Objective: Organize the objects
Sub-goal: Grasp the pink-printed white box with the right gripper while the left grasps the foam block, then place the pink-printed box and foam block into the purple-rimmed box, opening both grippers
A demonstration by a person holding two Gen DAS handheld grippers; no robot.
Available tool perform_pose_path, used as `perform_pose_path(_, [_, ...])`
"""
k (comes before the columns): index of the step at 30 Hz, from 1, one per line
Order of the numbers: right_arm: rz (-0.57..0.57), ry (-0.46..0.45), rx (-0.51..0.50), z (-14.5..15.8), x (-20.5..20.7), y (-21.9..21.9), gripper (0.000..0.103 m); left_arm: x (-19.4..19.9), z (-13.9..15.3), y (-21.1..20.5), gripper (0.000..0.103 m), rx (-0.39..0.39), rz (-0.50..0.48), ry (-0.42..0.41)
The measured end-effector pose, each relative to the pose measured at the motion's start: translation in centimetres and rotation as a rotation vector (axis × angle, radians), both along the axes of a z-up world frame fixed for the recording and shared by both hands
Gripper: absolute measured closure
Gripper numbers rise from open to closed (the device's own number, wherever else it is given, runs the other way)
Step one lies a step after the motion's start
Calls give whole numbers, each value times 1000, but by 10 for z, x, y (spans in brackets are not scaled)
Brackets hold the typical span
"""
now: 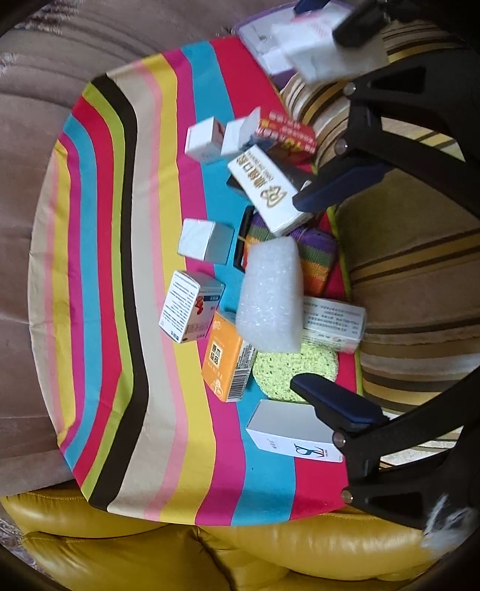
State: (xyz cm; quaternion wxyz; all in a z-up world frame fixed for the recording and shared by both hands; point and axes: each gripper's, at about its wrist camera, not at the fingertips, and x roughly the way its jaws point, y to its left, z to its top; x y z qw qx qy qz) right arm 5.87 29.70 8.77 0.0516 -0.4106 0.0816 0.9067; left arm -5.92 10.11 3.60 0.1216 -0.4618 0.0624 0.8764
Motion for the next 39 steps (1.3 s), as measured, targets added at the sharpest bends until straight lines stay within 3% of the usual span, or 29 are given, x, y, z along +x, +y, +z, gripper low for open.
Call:
perform_pose_path(5, [-75,-11,-25,-4,10,34,12,-7,-5,9,15,-62,22,13])
perform_pose_path(9, [-131,-14,-38,-6,17,59,12,-12,-9,7,35,-80,54,1])
perform_pose_path(16, [-206,-20,-57,-11,28,88,12,-7,-3,2,38,-79,92,47])
perform_pose_path(23, [-255,-25,-60,-12,37,107,12,18,21,9,38,-1,60,121])
perform_pose_path(30, [-318,-40,-44,-15,47,130,12,46,43,45,38,130,-75,148])
perform_pose_path(39, [-429,-73,-20,-23,66,165,12,65,36,121,38,266,-321,30])
